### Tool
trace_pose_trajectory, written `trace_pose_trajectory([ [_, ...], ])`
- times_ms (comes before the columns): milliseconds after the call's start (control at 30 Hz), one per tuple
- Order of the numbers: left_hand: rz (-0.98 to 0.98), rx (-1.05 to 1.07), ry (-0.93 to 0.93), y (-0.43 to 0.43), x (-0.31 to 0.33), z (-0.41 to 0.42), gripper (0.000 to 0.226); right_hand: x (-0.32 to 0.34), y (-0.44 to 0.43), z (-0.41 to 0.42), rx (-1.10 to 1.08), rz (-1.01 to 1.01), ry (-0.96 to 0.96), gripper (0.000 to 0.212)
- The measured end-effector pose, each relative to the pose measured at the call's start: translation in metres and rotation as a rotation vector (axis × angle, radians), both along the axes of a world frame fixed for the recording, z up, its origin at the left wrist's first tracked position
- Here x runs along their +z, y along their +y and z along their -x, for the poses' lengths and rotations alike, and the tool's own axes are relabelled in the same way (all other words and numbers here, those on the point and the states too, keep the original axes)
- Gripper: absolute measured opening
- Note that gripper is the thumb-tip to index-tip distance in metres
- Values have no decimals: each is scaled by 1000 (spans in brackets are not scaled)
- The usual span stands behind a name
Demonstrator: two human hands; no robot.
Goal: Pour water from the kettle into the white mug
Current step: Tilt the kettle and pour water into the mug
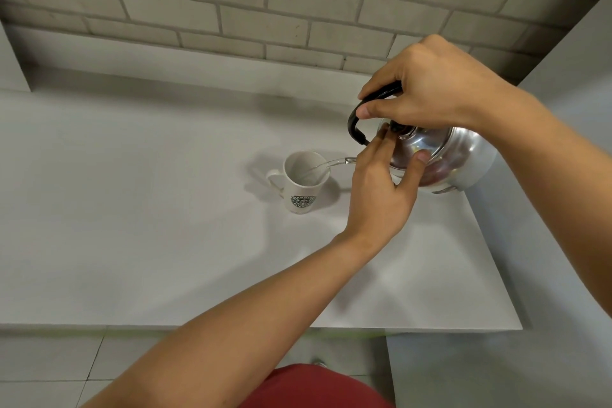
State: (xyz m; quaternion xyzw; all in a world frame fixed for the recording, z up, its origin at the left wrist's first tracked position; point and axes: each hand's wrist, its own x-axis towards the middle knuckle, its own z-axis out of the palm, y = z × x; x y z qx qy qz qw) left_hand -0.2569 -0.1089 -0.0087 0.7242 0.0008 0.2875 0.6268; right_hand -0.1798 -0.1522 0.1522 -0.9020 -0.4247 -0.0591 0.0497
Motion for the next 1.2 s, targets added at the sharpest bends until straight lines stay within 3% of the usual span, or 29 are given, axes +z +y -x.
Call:
trace_pose_trajectory([
  [1200, 36, 0, 1, 10, 4, -8, 42, 0, 19, -12, 12, 42, 11, 30],
])
